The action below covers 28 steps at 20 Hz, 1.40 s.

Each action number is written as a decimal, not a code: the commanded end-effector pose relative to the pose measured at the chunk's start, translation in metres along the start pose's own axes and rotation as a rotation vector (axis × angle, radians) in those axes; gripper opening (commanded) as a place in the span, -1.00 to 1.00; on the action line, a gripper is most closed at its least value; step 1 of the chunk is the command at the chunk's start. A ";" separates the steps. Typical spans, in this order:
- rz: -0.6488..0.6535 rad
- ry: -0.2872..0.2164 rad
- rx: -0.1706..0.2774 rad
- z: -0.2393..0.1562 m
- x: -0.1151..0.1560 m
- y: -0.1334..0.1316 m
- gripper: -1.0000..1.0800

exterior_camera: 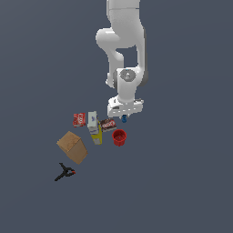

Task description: Pick up a designated object from a clutter of objects.

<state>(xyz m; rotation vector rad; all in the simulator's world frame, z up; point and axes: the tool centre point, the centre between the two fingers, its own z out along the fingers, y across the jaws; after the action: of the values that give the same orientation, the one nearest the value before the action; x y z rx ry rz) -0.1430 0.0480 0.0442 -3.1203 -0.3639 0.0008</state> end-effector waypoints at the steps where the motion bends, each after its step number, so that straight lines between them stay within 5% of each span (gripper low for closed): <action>1: 0.000 0.000 0.000 -0.003 0.000 0.002 -1.00; 13: 0.000 0.001 0.001 -0.051 -0.009 0.034 -1.00; 28: 0.000 0.002 0.005 -0.164 -0.028 0.109 -1.00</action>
<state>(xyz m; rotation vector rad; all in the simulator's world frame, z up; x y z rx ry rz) -0.1439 -0.0565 0.1964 -3.1157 -0.3628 -0.0023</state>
